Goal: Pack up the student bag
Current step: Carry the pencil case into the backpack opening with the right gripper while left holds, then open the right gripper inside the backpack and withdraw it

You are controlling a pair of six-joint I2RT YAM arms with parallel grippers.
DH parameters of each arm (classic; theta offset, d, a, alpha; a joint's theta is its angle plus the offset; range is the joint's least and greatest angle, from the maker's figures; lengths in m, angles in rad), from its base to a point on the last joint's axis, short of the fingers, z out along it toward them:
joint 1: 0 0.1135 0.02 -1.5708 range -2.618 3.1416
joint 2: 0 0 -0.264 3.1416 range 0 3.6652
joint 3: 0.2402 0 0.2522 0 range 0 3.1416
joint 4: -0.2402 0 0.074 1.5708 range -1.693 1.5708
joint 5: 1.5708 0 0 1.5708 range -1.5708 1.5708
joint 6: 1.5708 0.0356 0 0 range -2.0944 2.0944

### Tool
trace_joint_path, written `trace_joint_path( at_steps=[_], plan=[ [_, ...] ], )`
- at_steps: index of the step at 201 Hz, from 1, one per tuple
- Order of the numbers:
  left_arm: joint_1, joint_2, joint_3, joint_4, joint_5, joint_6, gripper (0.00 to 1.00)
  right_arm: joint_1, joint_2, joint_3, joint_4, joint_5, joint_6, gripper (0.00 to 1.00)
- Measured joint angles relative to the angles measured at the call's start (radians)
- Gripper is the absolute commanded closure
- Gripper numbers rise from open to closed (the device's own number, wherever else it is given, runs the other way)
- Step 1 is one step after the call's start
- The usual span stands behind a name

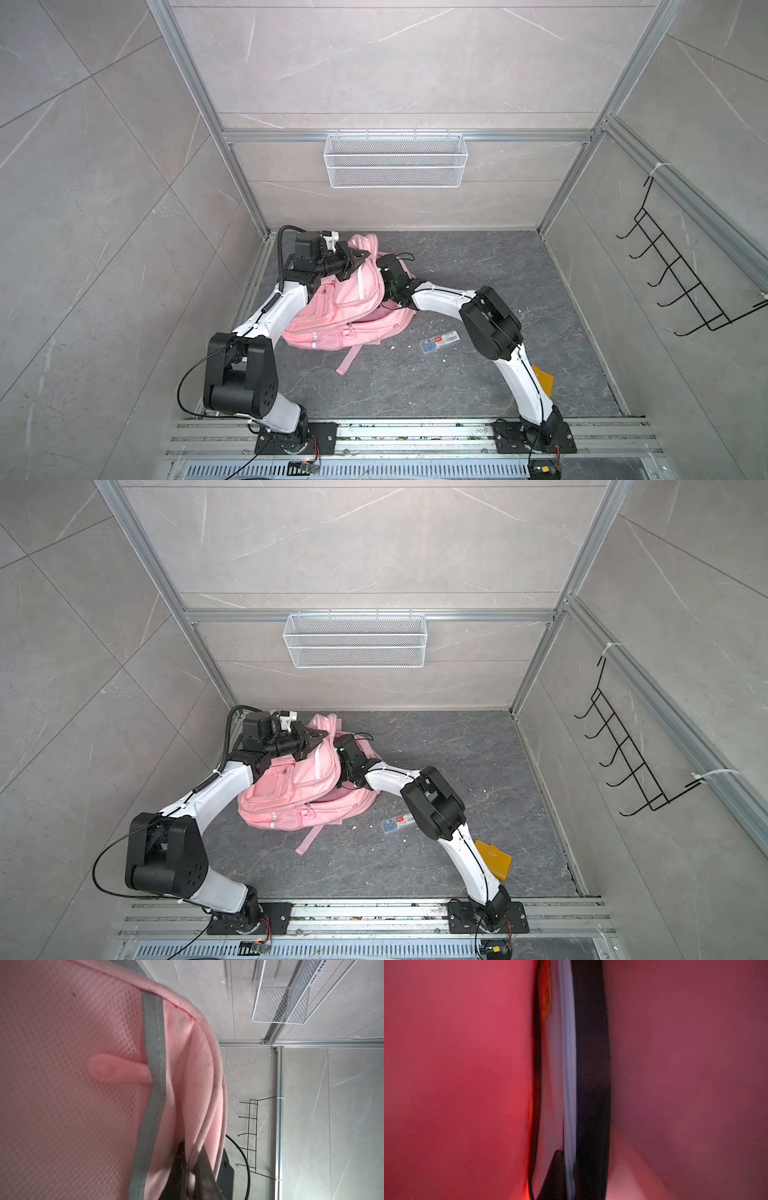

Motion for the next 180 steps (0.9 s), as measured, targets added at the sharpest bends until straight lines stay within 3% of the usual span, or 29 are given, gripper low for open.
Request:
trace_joint_path(
  at_steps=[12, 38, 64, 116, 180],
  plan=[
    [0.000, 0.000, 0.000, 0.003, 0.000, -0.002, 1.00, 0.000, -0.001, -0.009, 0.017, -0.006, -0.001, 0.79],
    [0.004, 0.000, -0.003, 0.002, -0.001, -0.003, 1.00, 0.001, -0.027, -0.046, 0.014, -0.017, -0.049, 0.50],
    [0.025, -0.012, -0.013, 0.003, 0.003, -0.002, 1.00, 0.002, -0.124, -0.154, 0.003, 0.009, -0.088, 0.32],
    [0.095, -0.023, -0.018, -0.002, 0.095, 0.032, 1.00, -0.050, -0.400, -0.384, -0.071, 0.145, -0.154, 0.27],
    [0.049, -0.021, -0.010, -0.086, 0.190, 0.089, 1.00, -0.083, -0.748, -0.509, -0.339, 0.420, -0.327, 0.25]
  ],
)
